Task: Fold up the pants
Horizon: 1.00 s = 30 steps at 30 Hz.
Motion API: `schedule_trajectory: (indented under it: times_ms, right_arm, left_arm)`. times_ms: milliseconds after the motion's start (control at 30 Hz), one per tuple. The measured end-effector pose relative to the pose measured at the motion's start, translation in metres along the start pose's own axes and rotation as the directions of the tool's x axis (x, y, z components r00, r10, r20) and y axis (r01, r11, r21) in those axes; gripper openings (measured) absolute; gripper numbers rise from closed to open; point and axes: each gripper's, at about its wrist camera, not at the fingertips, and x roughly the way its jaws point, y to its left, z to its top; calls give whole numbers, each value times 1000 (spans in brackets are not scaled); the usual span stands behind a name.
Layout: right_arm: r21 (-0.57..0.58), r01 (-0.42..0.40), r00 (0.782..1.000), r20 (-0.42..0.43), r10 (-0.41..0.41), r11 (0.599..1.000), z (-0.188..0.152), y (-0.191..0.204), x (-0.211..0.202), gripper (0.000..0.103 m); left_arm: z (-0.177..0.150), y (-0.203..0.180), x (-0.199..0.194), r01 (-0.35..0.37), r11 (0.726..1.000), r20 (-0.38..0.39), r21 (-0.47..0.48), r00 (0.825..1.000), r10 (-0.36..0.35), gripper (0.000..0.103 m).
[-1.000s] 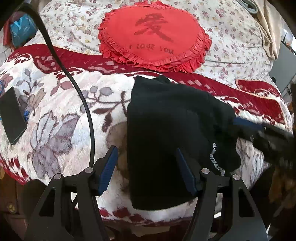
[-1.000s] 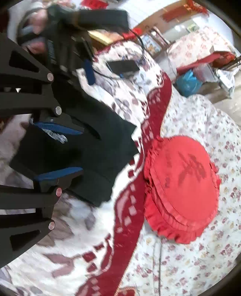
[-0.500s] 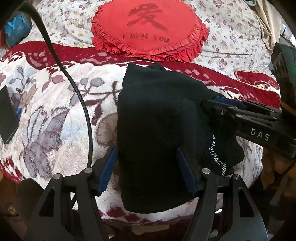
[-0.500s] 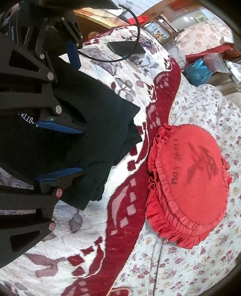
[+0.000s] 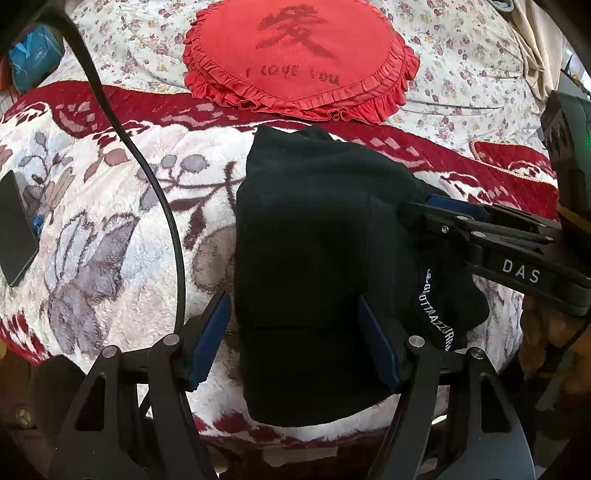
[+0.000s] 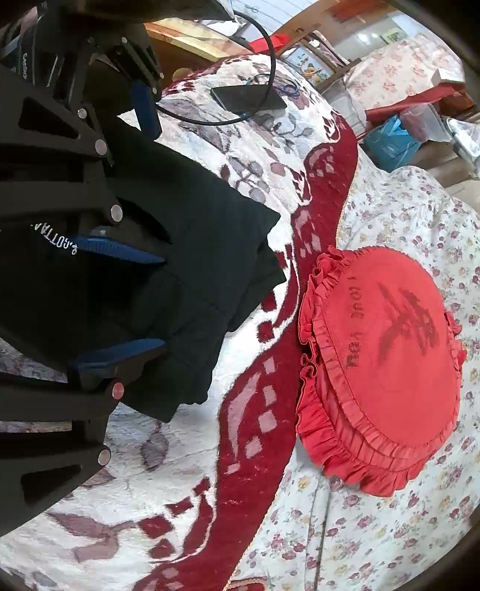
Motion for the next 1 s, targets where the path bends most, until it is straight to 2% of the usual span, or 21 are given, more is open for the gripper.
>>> schedule_trajectory:
  times_ms: [100,200,367,467,567,633,733,833,867,933,1000]
  right_arm:
    - [1,1,1000,2,-1,1000,-1,2,-7,43]
    - [19,-7,1000,23,7,1000,-6,-3,-22,49]
    - [97,-15,1000,26,12,995,-26,-29,-38,51]
    - [132,-42,999,13,41,990,-37,-41,-38,51]
    - [159,-84,996,-6,86,984,-47,-47,-28,51]
    - [180,-124,992,-3,126,976,-51,-50,-22,51]
    - [222,-205,978,23,205,953,-52,-56,-13,53]
    - [239,-255,966,30,256,937,-52,-59,1,61]
    - [238,-273,962,45,270,932,-52,-59,3,64]
    - [239,-298,955,71,289,924,-51,-59,6,65]
    - [250,-321,947,93,307,914,-49,-60,8,67]
  left_arm:
    - [4,3,-5,3,1000,6,-1,1000,-3,70]
    - [9,10,-12,8,1000,31,-19,999,-7,70]
    - [20,26,-11,18,998,40,-64,999,-16,70]
    - [24,31,-3,57,995,28,-85,998,-55,70]
    - [27,37,11,139,983,3,-118,990,-140,71]
    - [28,39,19,184,973,-4,-138,983,-186,79]
    - [29,41,27,222,962,-8,-158,974,-226,84]
    - [31,45,37,263,945,-18,-193,962,-272,90]
    - [31,46,38,270,943,-16,-196,960,-278,91]
    - [32,44,39,290,938,-7,-189,955,-296,101]
    - [31,39,41,285,944,-1,-167,957,-289,102]
